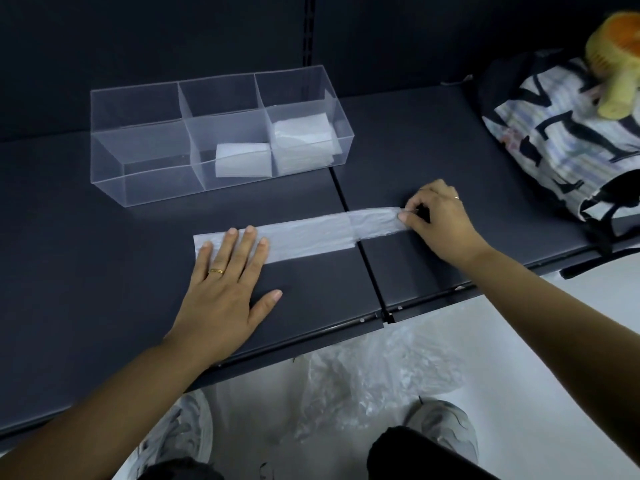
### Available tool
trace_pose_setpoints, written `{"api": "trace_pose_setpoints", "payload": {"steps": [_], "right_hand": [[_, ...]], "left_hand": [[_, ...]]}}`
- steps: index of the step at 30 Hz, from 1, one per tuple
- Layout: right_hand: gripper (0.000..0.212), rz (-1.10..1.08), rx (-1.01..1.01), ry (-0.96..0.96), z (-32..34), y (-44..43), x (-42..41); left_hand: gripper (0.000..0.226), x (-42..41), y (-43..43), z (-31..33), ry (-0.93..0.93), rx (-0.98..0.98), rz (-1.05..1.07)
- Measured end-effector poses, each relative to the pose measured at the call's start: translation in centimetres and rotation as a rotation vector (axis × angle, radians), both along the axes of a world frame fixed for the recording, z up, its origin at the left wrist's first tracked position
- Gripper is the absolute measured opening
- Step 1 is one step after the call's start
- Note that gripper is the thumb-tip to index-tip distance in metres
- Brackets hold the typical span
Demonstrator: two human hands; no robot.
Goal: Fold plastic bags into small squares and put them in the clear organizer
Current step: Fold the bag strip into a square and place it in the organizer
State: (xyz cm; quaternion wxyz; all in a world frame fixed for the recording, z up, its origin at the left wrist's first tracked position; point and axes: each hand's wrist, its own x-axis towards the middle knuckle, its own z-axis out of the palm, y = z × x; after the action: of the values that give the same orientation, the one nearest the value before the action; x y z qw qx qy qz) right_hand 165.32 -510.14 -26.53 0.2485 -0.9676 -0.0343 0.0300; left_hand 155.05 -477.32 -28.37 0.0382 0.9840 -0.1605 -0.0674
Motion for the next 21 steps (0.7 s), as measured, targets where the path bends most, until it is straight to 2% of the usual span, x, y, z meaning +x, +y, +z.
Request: {"api": "trace_pose_setpoints", "payload": {"steps": [4,9,12,15,18,21], "right_hand": [[0.019,-0.084,0.158,0.055,0.7,-0.4,-1.2],[0.012,-0.287,0.689,0.318,2.6,0.3,-5.6],[0.019,-0.36,0.839,0.452,4.6,0.9,-8.7],[0.027,-0.318,0.931,0.532,7.4,2.5,-11.3],[0.042,-0.168,1.011,0.595,9.8,4.9,-12.9],[0.035,-0.024,0.997,0.497,10.6,5.8,-12.5]], "left_hand": [[0.078,0.4,0.8,-0.4,-0.001,-0.021,-0.042],[0.086,1.8,2.7,0.5,0.031,-0.229,-0.118],[0.094,1.0,-0.1,1.9,0.043,-0.349,-0.162],[0.096,-1.1,-6.0,3.4,0.126,-0.478,-0.284],[0.08,-2.7,-10.1,5.0,0.179,-0.703,-0.272],[0.04,-3.1,-10.4,7.1,0.282,-1.074,-0.089]]}}
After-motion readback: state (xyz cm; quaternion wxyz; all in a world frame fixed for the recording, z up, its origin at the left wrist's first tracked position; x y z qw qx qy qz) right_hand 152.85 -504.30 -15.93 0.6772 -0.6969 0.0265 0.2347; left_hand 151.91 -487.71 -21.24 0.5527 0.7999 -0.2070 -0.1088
